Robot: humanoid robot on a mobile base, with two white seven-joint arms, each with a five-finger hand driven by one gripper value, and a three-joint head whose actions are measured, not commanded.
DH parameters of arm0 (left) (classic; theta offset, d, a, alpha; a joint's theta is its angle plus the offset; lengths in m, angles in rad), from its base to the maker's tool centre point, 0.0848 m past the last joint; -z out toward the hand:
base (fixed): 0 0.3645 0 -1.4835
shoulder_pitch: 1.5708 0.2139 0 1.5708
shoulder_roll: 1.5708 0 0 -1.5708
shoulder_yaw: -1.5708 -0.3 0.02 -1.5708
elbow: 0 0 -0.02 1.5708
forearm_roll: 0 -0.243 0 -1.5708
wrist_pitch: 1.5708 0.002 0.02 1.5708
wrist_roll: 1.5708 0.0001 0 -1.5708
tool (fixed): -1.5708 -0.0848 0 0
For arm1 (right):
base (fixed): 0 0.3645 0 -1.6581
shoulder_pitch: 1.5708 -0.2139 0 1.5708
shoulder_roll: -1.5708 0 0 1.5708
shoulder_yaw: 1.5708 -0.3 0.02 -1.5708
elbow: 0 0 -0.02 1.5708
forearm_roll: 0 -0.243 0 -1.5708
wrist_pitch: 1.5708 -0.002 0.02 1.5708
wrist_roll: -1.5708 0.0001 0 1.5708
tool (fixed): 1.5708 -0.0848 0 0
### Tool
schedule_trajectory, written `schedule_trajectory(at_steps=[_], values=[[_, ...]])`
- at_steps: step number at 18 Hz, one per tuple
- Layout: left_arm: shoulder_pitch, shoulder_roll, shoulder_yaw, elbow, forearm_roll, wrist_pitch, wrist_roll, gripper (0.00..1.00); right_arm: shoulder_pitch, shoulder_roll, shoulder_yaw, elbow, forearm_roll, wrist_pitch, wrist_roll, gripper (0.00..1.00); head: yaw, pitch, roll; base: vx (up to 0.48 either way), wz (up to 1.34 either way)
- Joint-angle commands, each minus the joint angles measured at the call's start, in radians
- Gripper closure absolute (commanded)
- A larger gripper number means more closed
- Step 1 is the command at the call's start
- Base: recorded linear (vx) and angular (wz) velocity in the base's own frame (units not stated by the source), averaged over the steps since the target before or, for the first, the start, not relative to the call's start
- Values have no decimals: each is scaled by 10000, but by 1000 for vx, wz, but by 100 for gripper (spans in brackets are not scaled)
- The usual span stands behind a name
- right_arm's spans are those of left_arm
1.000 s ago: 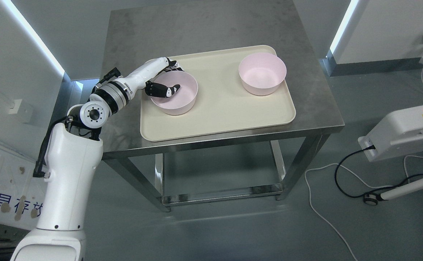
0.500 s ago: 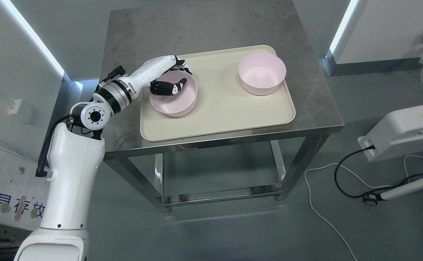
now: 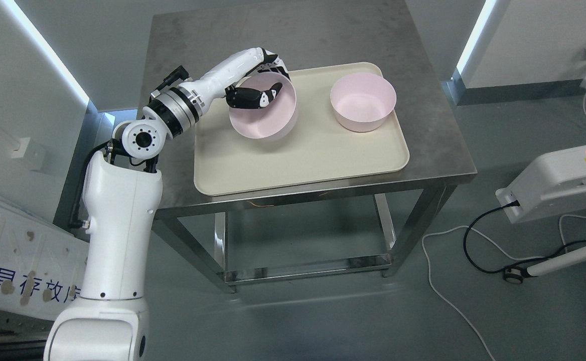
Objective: Stack pink IKEA bowls on left shelf middle
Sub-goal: 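Lift the pink bowl with the left hand and carry it over the other bowl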
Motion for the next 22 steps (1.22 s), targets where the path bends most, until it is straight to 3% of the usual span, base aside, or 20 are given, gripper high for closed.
schedule_trajectory(at_steps=[1,6,9,13,22], values=[[-1799,-809,-2638,65,1205,528,23,99,-2,-174,0,0,0,6,-3,0,0,0,0,0,0],[-3870,-809,-6936,1581,2526,791,1614,98,-2,-174,0,0,0,6,-3,0,0,0,0,0,0],[-3966,-809,-8519,2148,2758,960,2477,97,-2,-174,0,0,0,6,-3,0,0,0,0,0,0],[-3966,-809,-8601,3315,2682,1113,3137,97,-2,-174,0,0,0,6,-3,0,0,0,0,0,0],[-3950,-809,-6654,5172,2192,1114,3184,96,-2,-174,0,0,0,6,-3,0,0,0,0,0,0]])
